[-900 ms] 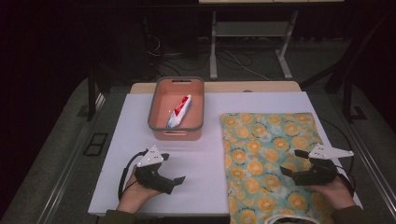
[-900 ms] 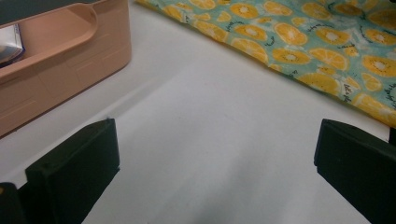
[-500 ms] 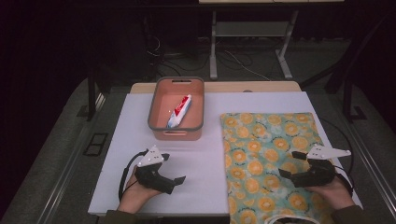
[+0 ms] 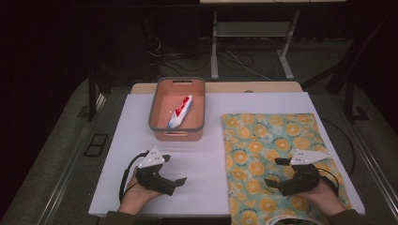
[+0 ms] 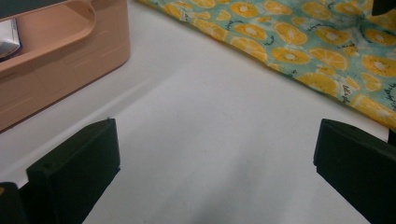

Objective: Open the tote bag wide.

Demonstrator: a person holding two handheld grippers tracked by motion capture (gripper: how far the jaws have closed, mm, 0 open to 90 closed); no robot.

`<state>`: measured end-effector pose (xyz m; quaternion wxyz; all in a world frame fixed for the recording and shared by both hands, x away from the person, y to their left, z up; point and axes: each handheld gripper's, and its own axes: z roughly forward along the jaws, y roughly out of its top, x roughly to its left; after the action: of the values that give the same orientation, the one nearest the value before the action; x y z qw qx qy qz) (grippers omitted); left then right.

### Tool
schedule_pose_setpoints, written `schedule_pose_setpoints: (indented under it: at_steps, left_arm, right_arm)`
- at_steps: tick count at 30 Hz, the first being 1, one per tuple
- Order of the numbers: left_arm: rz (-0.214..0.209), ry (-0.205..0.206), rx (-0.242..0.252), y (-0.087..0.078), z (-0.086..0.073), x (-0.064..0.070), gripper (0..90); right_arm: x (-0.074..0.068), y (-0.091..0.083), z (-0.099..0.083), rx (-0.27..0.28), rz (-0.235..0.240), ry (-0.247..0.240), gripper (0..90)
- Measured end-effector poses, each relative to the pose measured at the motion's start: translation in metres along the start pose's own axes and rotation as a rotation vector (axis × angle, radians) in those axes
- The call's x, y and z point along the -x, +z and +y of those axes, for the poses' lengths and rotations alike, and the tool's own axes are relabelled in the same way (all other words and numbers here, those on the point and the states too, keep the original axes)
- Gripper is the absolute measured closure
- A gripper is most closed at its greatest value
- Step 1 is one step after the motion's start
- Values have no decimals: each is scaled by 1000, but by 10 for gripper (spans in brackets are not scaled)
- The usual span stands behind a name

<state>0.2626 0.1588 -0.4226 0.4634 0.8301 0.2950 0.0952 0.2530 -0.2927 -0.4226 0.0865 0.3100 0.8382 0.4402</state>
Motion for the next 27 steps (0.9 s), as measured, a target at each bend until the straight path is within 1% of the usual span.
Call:
schedule_pose_setpoints:
  at_steps: [1,2,7,8,9,10,12,13,14,16,17,18,22,23,27]
  left_arm:
    - [0,-1,1,0,0,0,0]
    - [1,0,1,0,0,1,0]
    - [-2,0,0,1,0,1,0]
    - [-2,-1,1,1,0,1,0]
    - [-1,1,0,1,0,1,0]
    - [0,1,1,1,0,1,0]
    - [-2,-2,4,0,0,1,0]
    - [-2,-2,3,0,0,1,0]
    - [-3,-2,3,0,0,1,0]
    - [-2,0,4,0,0,1,0]
    - [-3,0,4,0,0,1,0]
    - [-3,-1,4,0,0,1,0]
    - [-2,1,4,0,0,1,0]
    - [-2,1,3,0,0,1,0]
    - [-4,1,5,-1,0,1,0]
  right_arm:
    - [-5,5,3,-7,12,-18,109]
    - [-5,5,3,-7,12,-18,109]
    - [-16,17,9,-25,49,-31,111]
    - [-21,24,12,-36,56,-48,144]
    - [-21,24,12,-36,56,-48,144]
    - [-23,26,14,-37,65,-59,160]
    - [-28,33,17,-41,76,-73,161]
    - [-30,36,19,-46,83,-77,178]
    - [-35,43,22,-46,98,-91,215]
    - [-38,46,23,-48,106,-96,225]
    - [-43,53,26,-59,126,-107,256]
    - [-43,53,26,-59,126,-107,256]
    - [-52,67,29,-83,156,-139,314]
    - [-57,74,30,-96,167,-151,339]
    - [-63,84,30,-113,181,-170,362]
